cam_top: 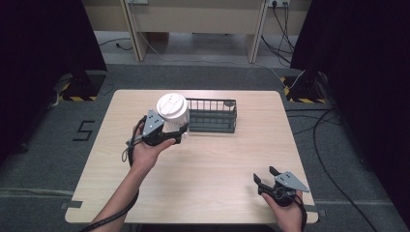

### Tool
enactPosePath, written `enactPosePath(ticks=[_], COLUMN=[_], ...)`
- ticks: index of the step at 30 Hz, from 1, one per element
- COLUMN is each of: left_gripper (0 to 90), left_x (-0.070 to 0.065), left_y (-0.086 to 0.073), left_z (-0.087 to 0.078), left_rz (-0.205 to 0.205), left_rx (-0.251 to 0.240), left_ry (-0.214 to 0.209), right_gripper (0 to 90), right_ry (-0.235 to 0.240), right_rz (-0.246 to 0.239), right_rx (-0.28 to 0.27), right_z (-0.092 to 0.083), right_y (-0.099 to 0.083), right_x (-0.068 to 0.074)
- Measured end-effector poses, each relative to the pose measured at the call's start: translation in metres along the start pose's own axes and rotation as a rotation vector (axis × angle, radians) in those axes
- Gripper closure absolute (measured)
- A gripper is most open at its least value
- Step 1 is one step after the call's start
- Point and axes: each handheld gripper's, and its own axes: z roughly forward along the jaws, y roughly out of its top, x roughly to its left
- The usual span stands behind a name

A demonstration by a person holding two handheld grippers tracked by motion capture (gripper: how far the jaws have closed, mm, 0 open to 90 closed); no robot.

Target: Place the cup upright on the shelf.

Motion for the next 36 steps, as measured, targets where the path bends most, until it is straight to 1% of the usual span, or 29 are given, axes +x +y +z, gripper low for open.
enactPosePath(ticks=[18,36], left_gripper=[17.5,17.5], left_x=[0.0,-0.005], left_y=[0.009,0.019], left_z=[0.016,0.03], left_rz=[0.005,0.022], left_rx=[-0.002,0.001], left_ry=[0.001,-0.013], right_gripper=[31.1,31.1], right_ry=[0.002,0.003], right_rz=[0.006,0.007], right_rx=[0.0,-0.001], right_z=[0.0,0.0], right_y=[0.0,0.0], right_x=[0.0,-0.002])
